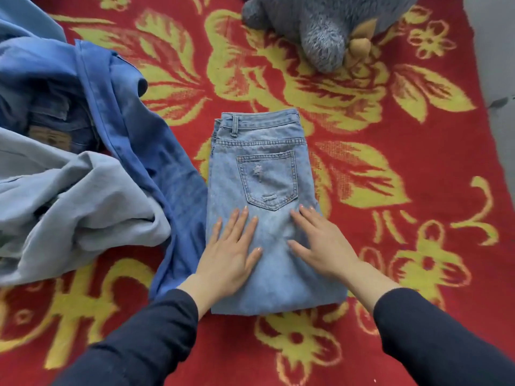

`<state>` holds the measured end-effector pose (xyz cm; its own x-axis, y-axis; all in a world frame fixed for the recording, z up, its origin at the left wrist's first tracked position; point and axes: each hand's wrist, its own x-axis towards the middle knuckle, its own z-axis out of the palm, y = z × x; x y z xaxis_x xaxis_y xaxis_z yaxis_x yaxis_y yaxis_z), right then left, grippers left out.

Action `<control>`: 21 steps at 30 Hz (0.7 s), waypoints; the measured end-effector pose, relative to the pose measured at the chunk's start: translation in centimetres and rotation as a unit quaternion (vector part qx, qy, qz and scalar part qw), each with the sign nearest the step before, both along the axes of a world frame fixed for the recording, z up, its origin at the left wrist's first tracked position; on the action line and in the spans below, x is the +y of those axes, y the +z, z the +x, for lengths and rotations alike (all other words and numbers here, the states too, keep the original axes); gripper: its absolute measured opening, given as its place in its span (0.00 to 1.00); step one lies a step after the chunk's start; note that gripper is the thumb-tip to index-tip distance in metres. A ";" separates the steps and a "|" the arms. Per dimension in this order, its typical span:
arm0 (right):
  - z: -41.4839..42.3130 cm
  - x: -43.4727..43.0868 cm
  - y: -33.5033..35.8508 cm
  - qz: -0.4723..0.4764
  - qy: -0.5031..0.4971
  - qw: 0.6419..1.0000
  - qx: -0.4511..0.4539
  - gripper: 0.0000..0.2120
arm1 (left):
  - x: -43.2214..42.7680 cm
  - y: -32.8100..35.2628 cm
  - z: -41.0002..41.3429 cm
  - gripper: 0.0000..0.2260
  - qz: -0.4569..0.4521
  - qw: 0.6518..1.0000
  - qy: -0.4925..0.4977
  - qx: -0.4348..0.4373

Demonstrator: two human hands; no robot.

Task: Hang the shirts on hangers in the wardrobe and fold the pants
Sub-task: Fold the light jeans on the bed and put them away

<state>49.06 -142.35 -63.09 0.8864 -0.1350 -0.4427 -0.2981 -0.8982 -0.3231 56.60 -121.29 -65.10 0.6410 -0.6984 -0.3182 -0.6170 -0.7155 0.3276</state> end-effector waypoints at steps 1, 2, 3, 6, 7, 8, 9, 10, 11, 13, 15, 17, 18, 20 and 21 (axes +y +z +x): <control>-1.6 0.4 -0.3 -0.003 0.013 1.000 0.020 0.34 | 0.4 -0.2 -1.1 0.29 0.008 1.000 -0.006 -0.012; -3.3 0.8 -0.5 -0.001 0.025 0.999 0.040 0.35 | 0.8 -0.2 -2.0 0.29 0.015 1.000 -0.016 -0.017; -4.9 1.2 -0.7 0.005 0.038 0.998 0.057 0.37 | 1.3 -0.2 -2.7 0.29 0.023 0.999 -0.031 -0.017; -8.8 2.0 -1.0 -0.003 0.093 0.993 0.071 0.43 | 3.2 0.2 -4.9 0.33 0.032 0.994 -0.099 -0.021; -9.6 2.1 -1.2 -0.021 0.117 0.990 0.071 0.44 | 3.9 0.4 -5.6 0.35 0.043 0.990 -0.132 -0.030; -10.1 2.2 -1.3 -0.043 0.136 0.987 0.069 0.44 | 4.6 0.5 -6.2 0.37 0.062 0.985 -0.159 -0.039; -10.4 2.3 -1.5 -0.063 0.147 0.985 0.064 0.42 | 5.0 0.5 -6.6 0.40 0.076 0.981 -0.171 -0.046; -10.4 2.4 -1.6 -0.080 0.148 0.984 0.060 0.40 | 5.2 0.5 -6.9 0.43 0.089 0.981 -0.168 -0.043; -10.3 2.6 -1.7 -0.091 0.144 0.984 0.055 0.36 | 5.2 0.6 -7.2 0.42 0.092 0.983 -0.156 -0.040; -10.0 2.8 -1.7 -0.102 0.138 0.984 0.050 0.31 | 4.9 0.5 -7.6 0.29 0.053 0.984 -0.145 -0.090; -9.9 2.8 -1.5 -0.103 0.142 0.983 0.049 0.31 | 4.4 0.8 -7.7 0.25 0.049 0.986 -0.125 -0.099; -9.7 2.5 -0.8 -0.082 0.131 0.987 0.047 0.31 | 4.2 1.0 -7.7 0.25 0.060 0.988 -0.121 -0.076; -9.6 2.3 -0.2 -0.072 0.123 0.989 0.044 0.31 | 4.2 0.9 -7.5 0.24 0.062 0.990 -0.117 -0.041; -9.6 2.1 1.1 -0.058 0.100 0.992 0.056 0.29 | 4.3 1.5 -6.7 0.24 0.055 0.991 -0.107 0.053; -9.7 2.0 1.8 -0.044 0.083 0.993 0.071 0.27 | 4.3 2.1 -6.5 0.24 0.050 0.989 -0.108 0.087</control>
